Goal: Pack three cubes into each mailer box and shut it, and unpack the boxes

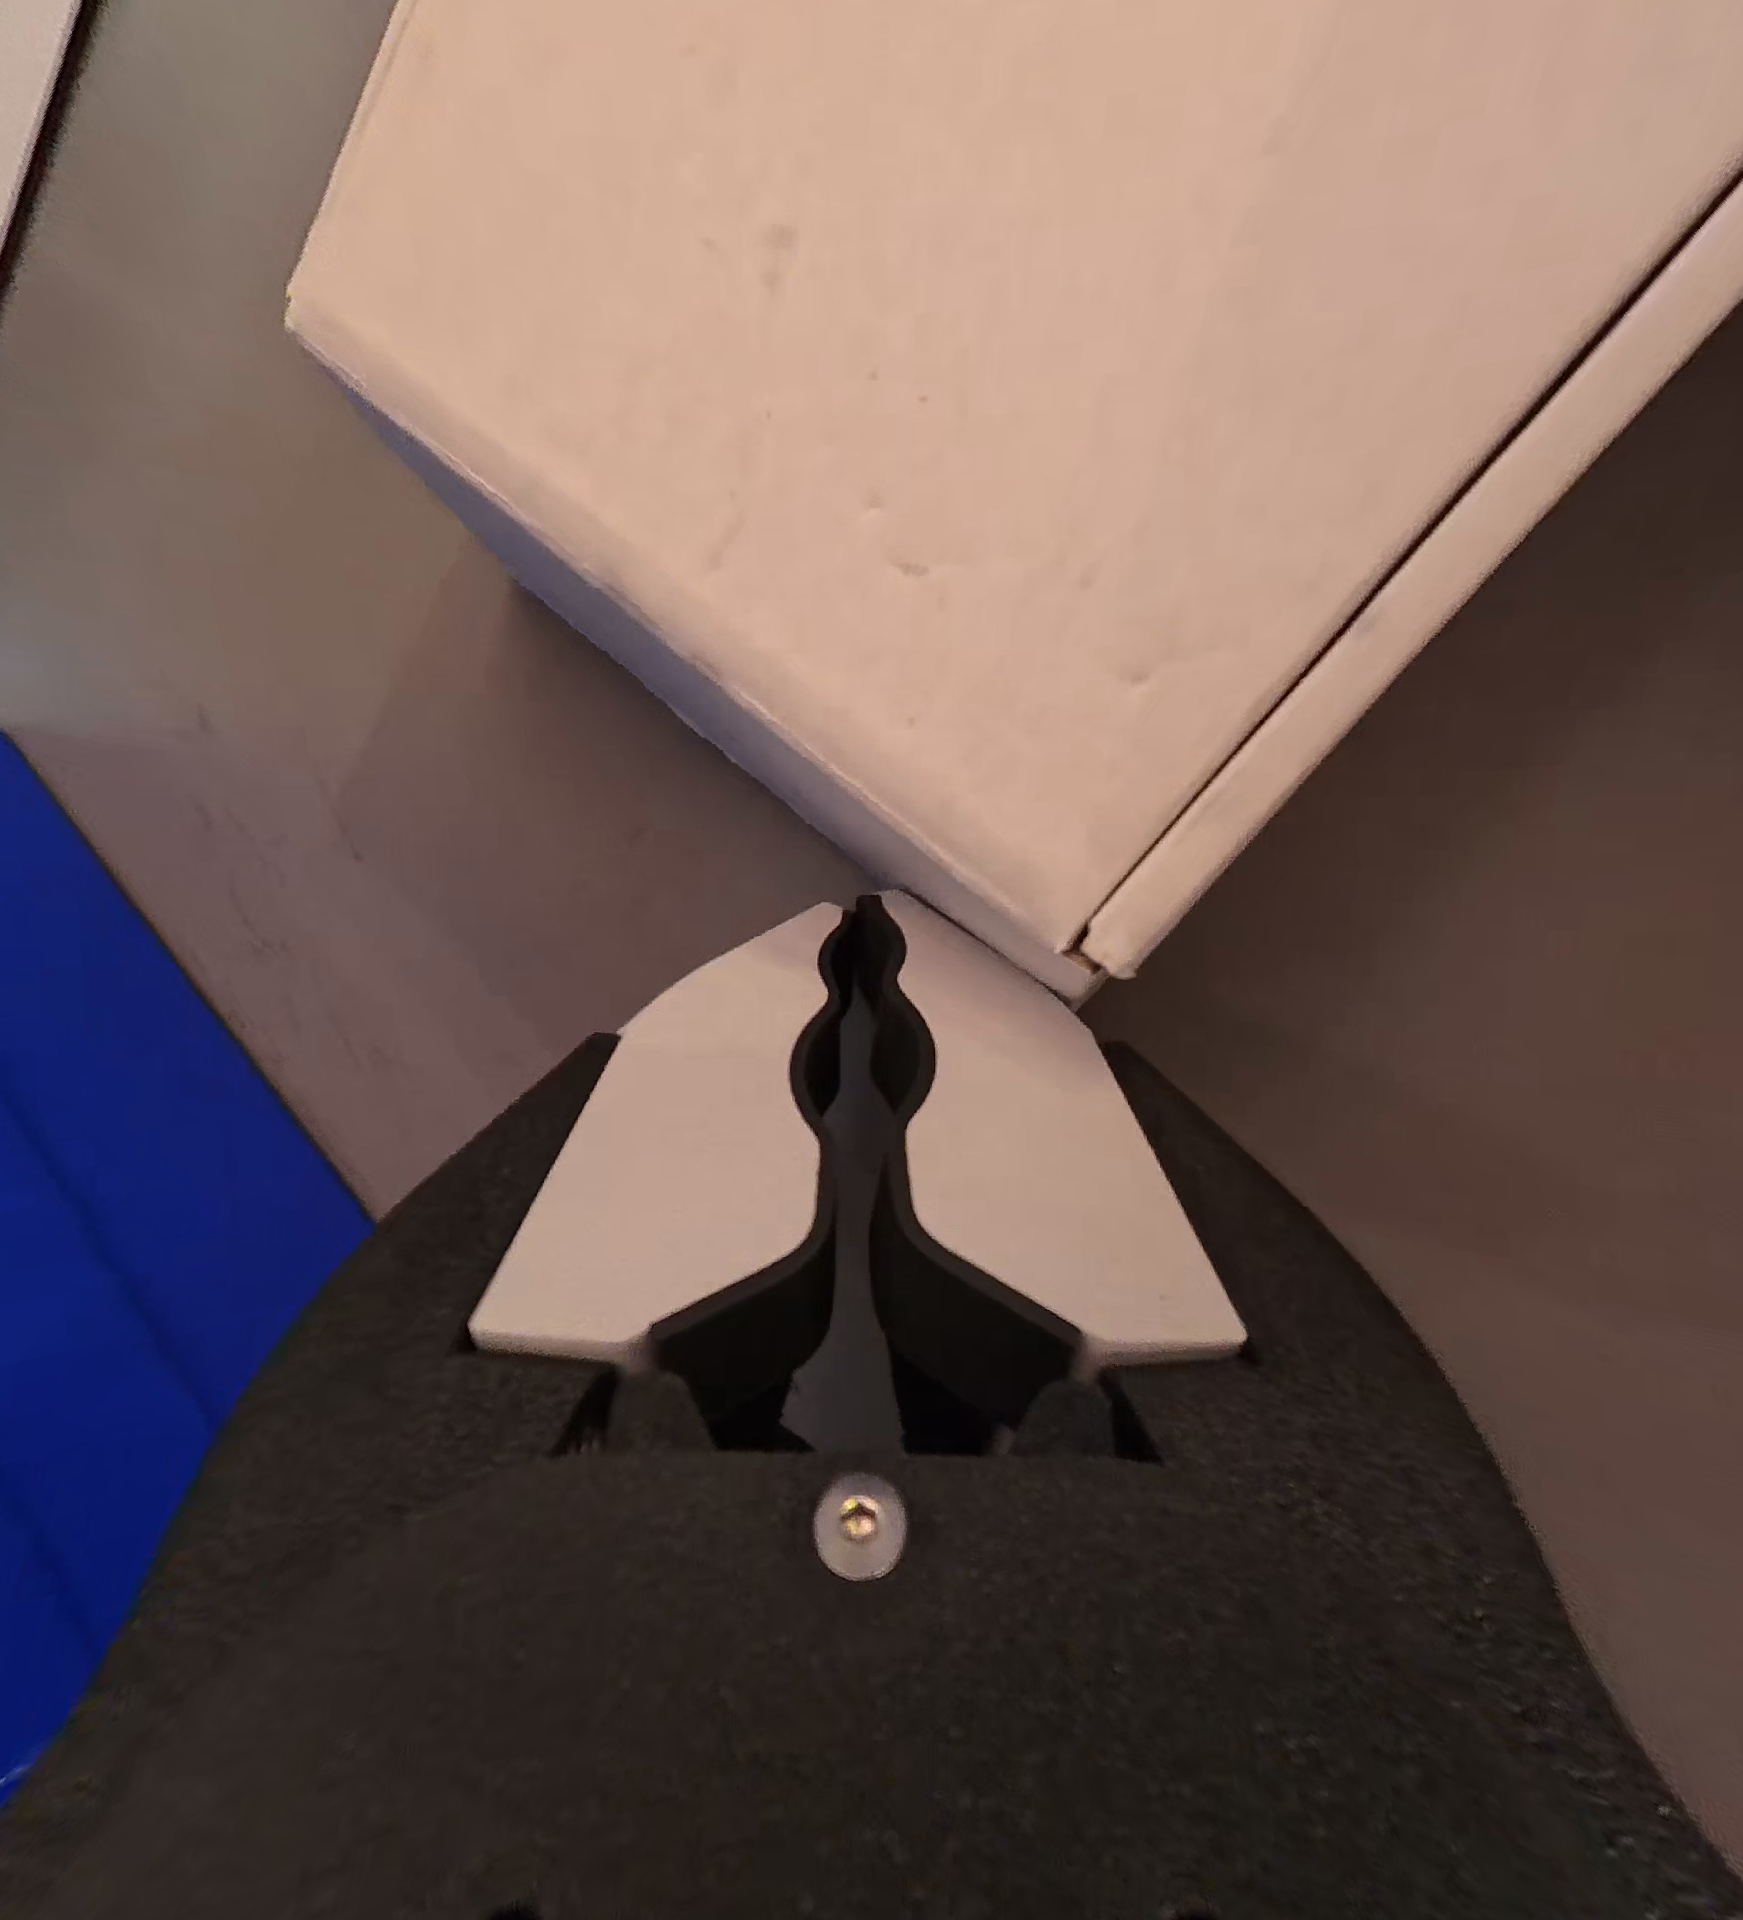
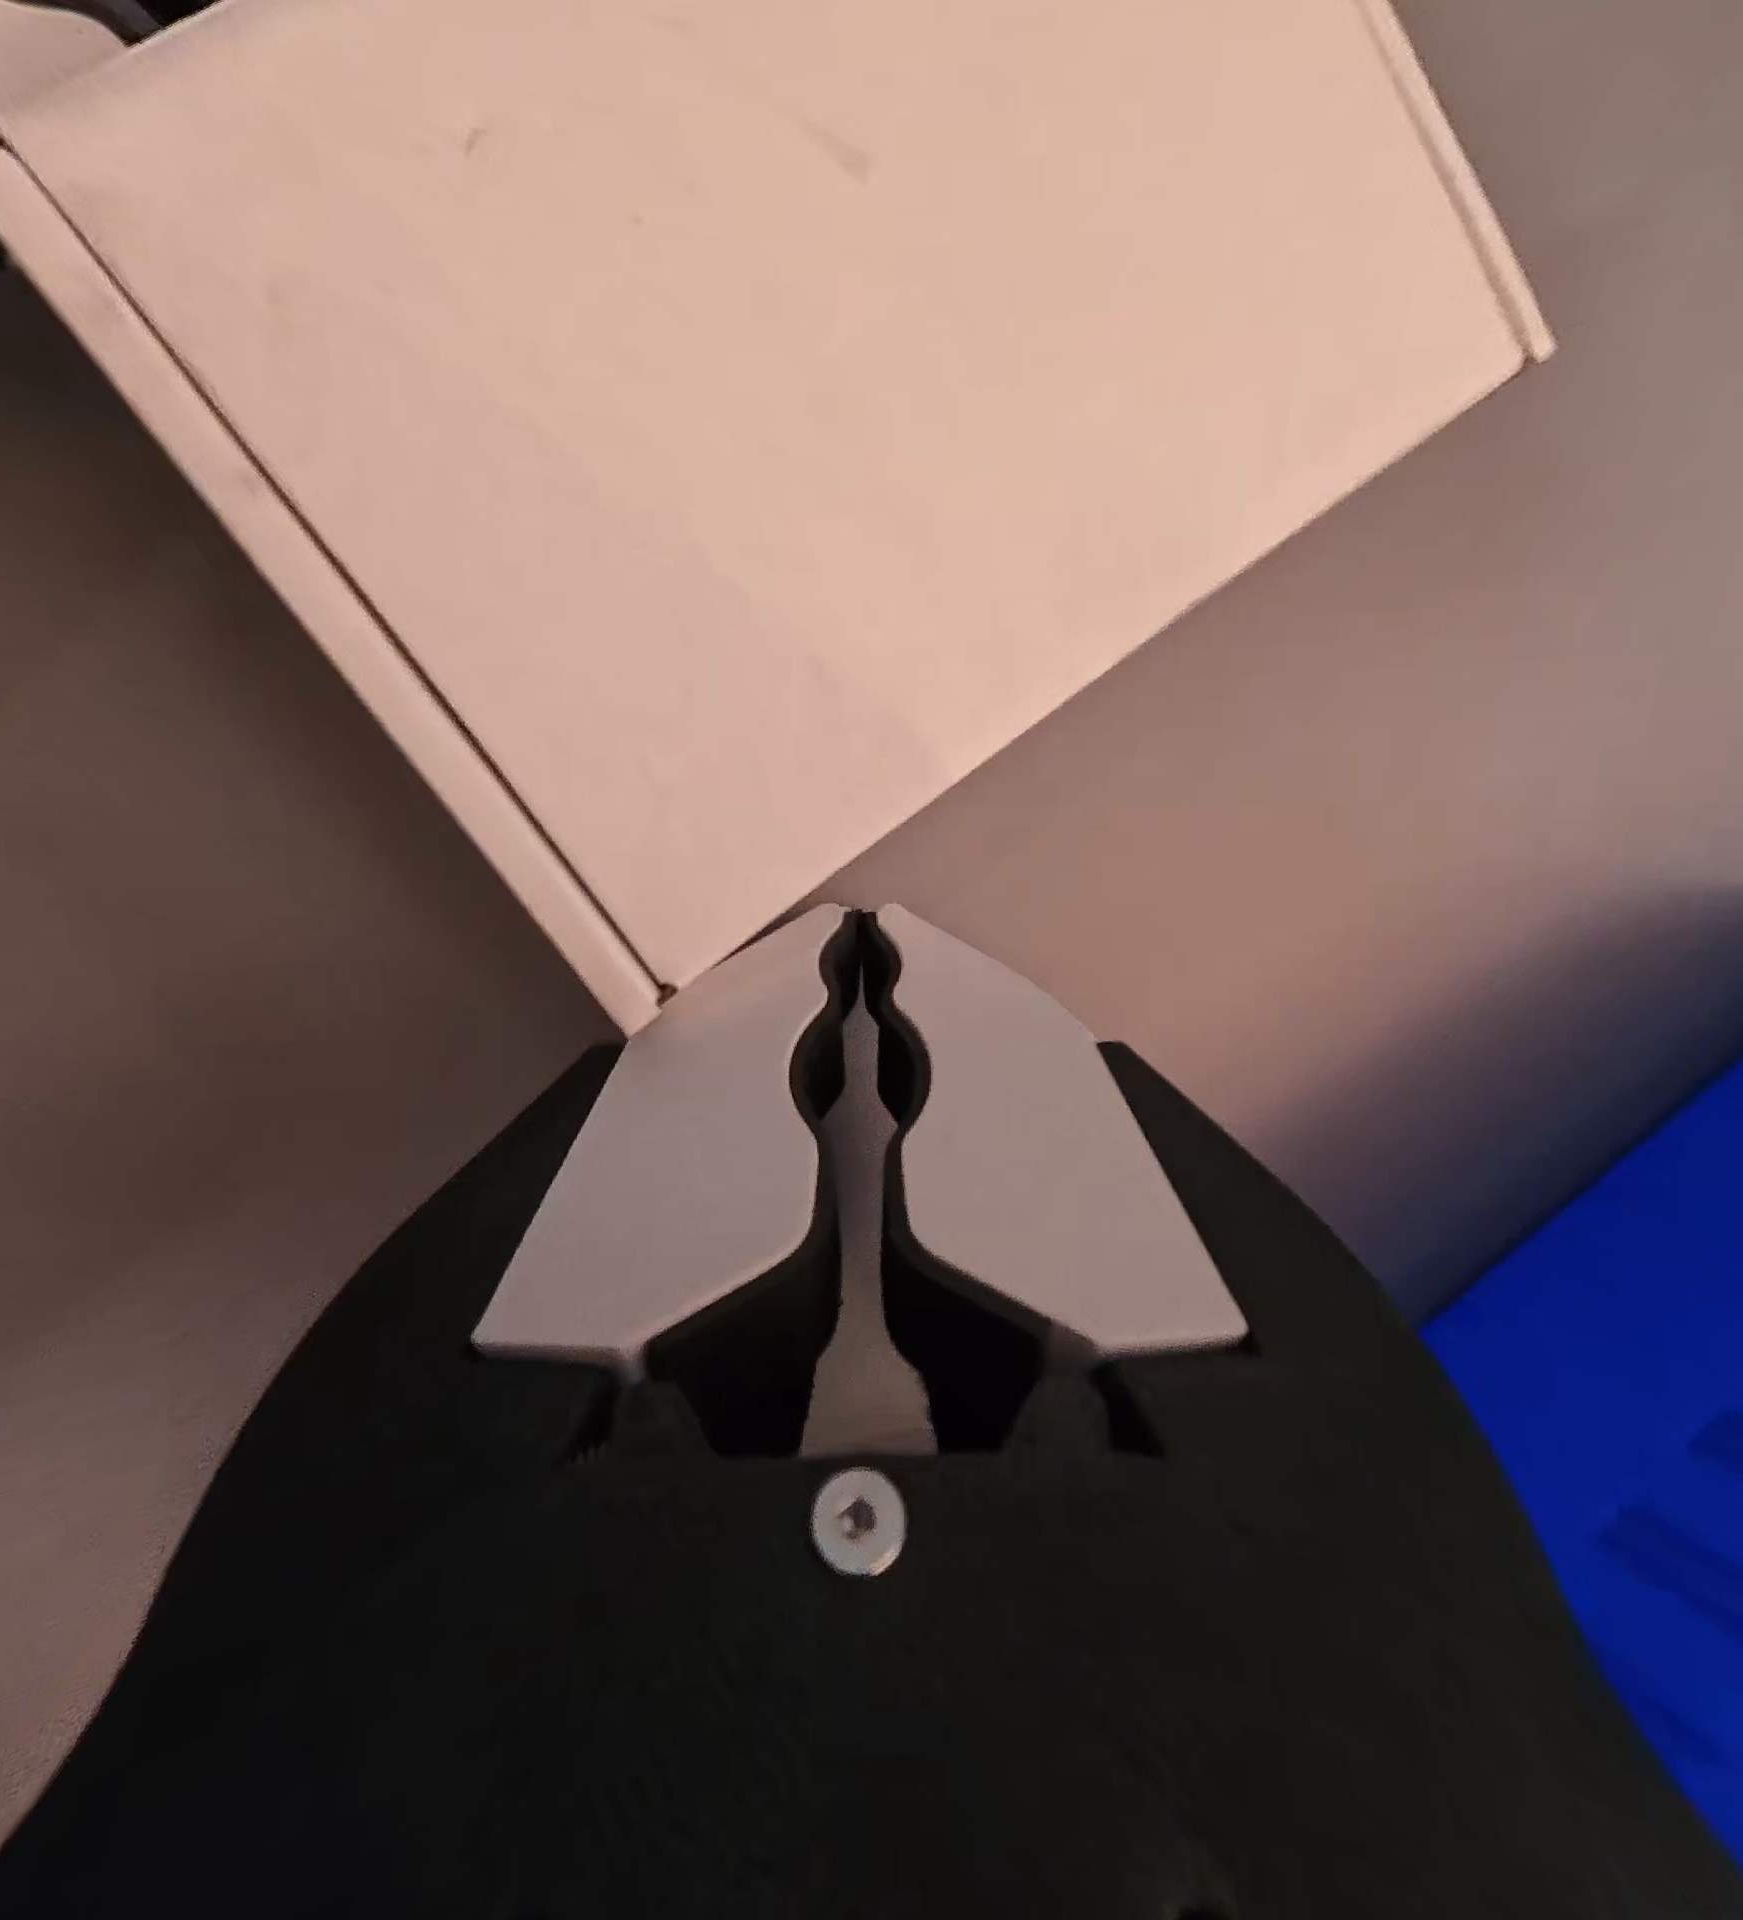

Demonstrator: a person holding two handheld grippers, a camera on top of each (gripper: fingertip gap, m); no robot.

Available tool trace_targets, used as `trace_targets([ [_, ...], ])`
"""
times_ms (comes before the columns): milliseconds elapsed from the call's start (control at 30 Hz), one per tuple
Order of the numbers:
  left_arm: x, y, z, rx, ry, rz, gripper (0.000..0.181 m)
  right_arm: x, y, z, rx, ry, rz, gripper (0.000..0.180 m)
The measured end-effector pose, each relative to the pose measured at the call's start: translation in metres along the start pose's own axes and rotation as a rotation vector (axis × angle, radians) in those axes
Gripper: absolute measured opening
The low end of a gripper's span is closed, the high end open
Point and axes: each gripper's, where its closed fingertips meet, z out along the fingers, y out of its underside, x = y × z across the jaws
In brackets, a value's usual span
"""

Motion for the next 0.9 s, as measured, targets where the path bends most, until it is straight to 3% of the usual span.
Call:
trace_targets([
  [33, 0.000, -0.001, 0.000, 0.005, 0.004, 0.005, 0.000, 0.000, -0.001, 0.000, 0.003, 0.006, -0.007, 0.001],
  [367, 0.008, -0.008, 0.001, 0.126, 0.117, -0.044, 0.000, -0.010, -0.005, 0.003, 0.048, -0.099, 0.019, 0.000],
  [633, 0.008, -0.007, 0.000, 0.106, 0.102, -0.043, 0.000, -0.009, -0.006, 0.004, 0.073, -0.113, 0.018, 0.000],
  [733, 0.010, -0.007, 0.000, 0.081, 0.066, -0.040, 0.000, 0.003, -0.003, 0.003, 0.053, -0.062, 0.116, 0.000],
  [900, -0.015, -0.002, 0.001, 0.052, 0.060, -0.140, 0.000, 0.046, -0.013, -0.010, 0.070, 0.190, 0.133, 0.001],
])
